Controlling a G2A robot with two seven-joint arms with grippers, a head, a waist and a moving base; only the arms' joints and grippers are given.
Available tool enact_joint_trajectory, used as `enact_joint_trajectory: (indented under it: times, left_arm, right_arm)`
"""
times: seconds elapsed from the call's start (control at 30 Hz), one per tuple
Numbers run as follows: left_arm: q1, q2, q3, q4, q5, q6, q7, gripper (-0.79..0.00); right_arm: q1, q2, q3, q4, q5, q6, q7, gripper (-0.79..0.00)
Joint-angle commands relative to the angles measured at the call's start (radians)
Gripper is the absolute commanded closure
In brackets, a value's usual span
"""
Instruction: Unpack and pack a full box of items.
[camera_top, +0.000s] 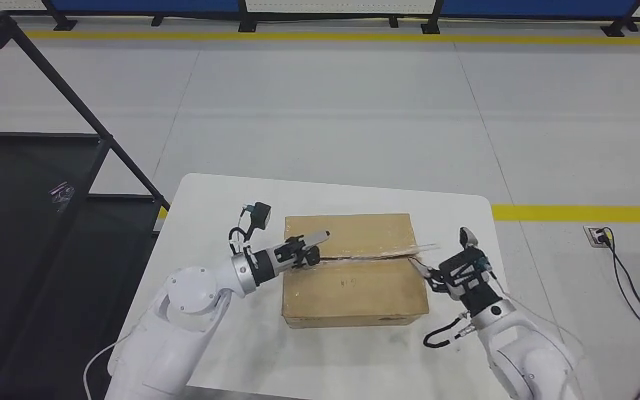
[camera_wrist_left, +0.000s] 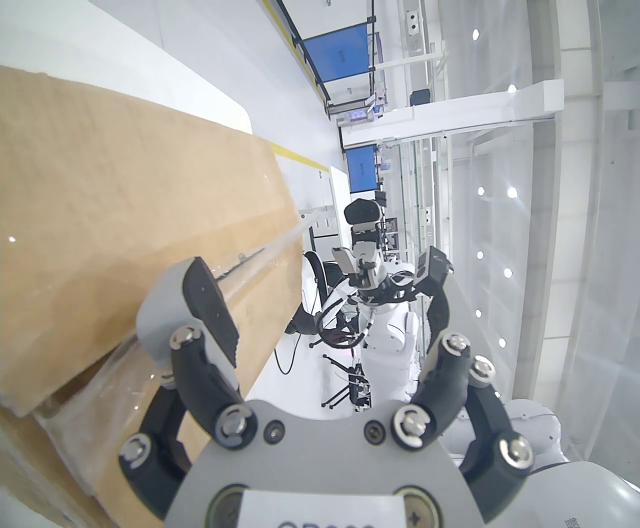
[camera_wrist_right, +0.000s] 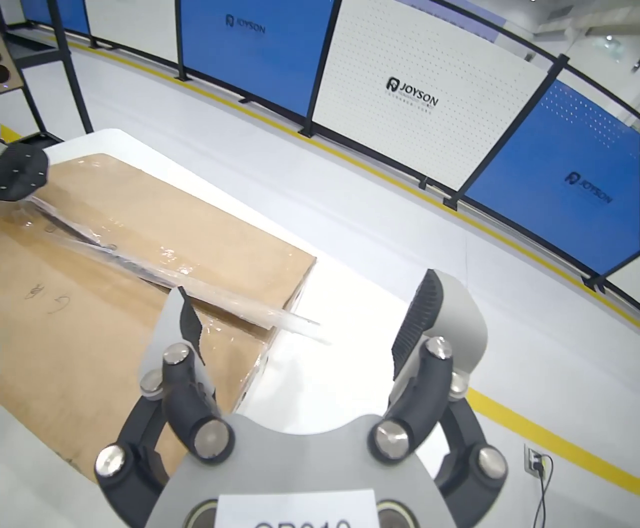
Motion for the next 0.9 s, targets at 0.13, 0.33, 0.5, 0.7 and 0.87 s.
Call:
enact_joint_trajectory:
  times: [0.13, 0.33, 0.5, 0.7, 0.87]
  left_arm:
    - [-0.040, -0.018, 0.070, 0.028, 0.037, 0.007, 0.033, -0.785]
    - [-0.081, -0.036, 0.123, 0.071, 0.059, 0.007, 0.067, -0.785]
    - [-0.097, -0.045, 0.139, 0.088, 0.073, 0.000, 0.092, -0.785]
    - [-0.105, -0.055, 0.151, 0.100, 0.076, 0.007, 0.118, -0.785]
    - [-0.103, -0.060, 0.168, 0.092, 0.093, 0.004, 0.101, -0.785]
  right_arm:
    - [-0.062, 0.010, 0.042, 0.002, -0.008, -0.057, -0.185, -0.785]
    - [-0.093, 0.018, 0.071, 0.021, -0.017, -0.069, -0.245, -0.785]
    - [-0.093, 0.023, 0.081, 0.040, -0.013, -0.079, -0.266, -0.785]
    - [-0.078, 0.027, 0.080, 0.061, -0.006, -0.089, -0.273, -0.785]
    - [-0.076, 0.030, 0.079, 0.071, -0.005, -0.091, -0.276, -0.785]
